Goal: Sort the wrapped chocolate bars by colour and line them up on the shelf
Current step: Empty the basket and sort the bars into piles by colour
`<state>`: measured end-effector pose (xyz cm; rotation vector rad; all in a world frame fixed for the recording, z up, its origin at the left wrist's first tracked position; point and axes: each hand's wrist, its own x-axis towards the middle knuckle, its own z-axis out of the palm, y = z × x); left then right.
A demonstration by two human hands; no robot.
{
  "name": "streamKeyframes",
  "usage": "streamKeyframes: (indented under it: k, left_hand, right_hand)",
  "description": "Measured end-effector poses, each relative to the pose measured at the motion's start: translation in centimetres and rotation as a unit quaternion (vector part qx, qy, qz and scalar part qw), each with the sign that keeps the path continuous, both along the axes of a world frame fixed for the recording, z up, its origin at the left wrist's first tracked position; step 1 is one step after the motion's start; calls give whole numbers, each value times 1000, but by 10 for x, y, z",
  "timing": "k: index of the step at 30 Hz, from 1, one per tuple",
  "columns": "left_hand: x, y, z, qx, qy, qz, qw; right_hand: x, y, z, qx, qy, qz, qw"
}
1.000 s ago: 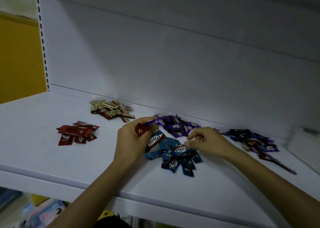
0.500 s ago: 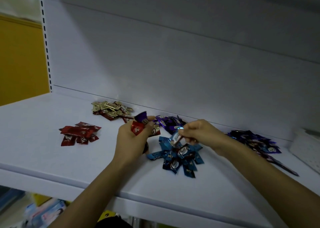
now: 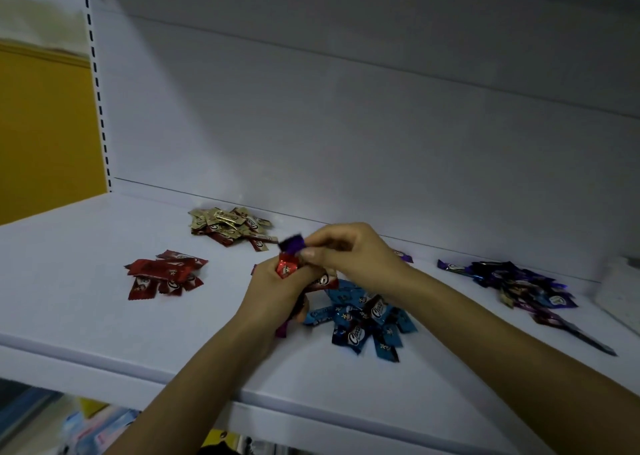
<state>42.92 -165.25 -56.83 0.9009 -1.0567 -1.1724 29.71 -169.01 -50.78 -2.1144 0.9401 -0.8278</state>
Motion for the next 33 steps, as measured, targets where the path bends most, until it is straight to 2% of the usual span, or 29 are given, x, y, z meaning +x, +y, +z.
streamKeyframes:
  k: [4, 6, 8, 10, 11, 13, 14, 15, 18, 21, 26, 30, 33]
  left_hand:
    - [4, -4, -1, 9, 13, 8, 1000]
    - [5, -6, -3, 20, 26, 16, 999]
    - [7, -8, -4, 44, 56, 36, 997]
    - [10, -9, -4, 66, 92, 47, 992]
    - [10, -9, -3, 72, 105, 42, 991]
    - [10, -9, -2, 77, 110, 28, 990]
    - [10, -8, -2, 76, 107, 23, 991]
    - [10, -8, -2, 75, 104, 18, 992]
    - [9, -8, -1, 68, 100, 10, 993]
    - [9, -7, -2, 58, 101, 3, 993]
    - [8, -7, -1, 29, 109, 22, 993]
    - [7, -7, 0, 34, 130, 37, 990]
    - [6, -6, 0, 26, 103, 29, 994]
  right_hand:
    - [-3, -30, 4, 109, -125, -105, 980]
    - [-14, -50, 3, 99, -131, -197, 967]
    - [-30, -70, -3, 72, -102, -275, 953]
    - [-45, -80, -9, 76, -58, -300, 949]
    - [-51, -82, -14, 72, -14, -300, 951]
    - [-58, -80, -23, -12, 118, -312, 943]
    - [-57, -76, -25, -62, 142, -307, 939]
    - [-53, -69, -25, -81, 124, -285, 947]
    - [-30, -35, -21, 31, -9, -149, 988]
    - [-13, -12, -18, 79, -28, -61, 995]
    - [-5, -8, -16, 119, -40, -48, 991]
    - [-4, -6, -15, 75, -23, -22, 997]
    - [-3, -6, -12, 48, 1, -11, 999]
